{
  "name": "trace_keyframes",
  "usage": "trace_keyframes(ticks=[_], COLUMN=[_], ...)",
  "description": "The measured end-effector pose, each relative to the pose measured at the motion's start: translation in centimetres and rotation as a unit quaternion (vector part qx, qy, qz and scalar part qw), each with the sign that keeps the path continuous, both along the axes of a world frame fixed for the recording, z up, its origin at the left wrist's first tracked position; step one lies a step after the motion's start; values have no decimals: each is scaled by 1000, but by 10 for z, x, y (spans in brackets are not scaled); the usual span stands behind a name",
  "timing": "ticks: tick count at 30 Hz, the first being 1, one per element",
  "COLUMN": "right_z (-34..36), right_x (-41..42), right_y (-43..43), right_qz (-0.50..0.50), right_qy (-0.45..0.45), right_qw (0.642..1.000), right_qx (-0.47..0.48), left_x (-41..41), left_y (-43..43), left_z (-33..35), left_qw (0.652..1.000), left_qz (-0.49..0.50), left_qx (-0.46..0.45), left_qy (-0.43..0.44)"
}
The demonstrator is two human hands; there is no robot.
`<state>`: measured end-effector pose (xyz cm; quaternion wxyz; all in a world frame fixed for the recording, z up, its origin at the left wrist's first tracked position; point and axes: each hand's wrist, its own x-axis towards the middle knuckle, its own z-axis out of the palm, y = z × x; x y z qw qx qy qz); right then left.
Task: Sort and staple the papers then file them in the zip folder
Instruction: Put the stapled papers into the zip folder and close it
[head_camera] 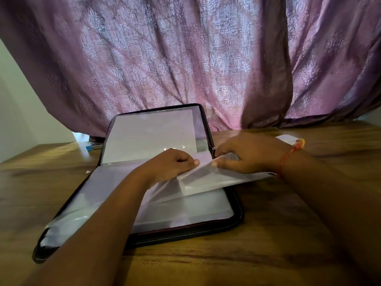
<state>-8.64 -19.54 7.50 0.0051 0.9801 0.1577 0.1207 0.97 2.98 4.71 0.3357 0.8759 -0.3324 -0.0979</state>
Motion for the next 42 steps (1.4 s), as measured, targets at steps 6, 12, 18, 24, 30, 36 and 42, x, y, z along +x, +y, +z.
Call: trace_keyframes(ticks=[6,12,18,24,30,36,42], right_z=[-1,-24,-35,-41,-41,-21,-20], right_x=[0,21,34,33,35,20,17], right_y=[8,5,4,2,-6,-18,-10], right_qz=[4,-15,-15,-25,-35,5,2], right_qy=[-16,-129,-171,-191,-142,-178,-206], right_qw=[996,984,971,970,988,983,975], right_qx=[-88,-121,-167,-145,-40,-40,-80], left_x=[1,0,-4,-2,2,2,-1], left_y=[1,0,0,4,3,2,-2], left_z=[0,5,12,9,7,4,5], left_qw=[1000,1000,1000,1000,995,992,990], left_qz=[3,11,26,1,4,13,-4], left_qx=[5,5,-9,5,64,64,86], left_qy=[10,-18,-10,-16,-79,-110,-113])
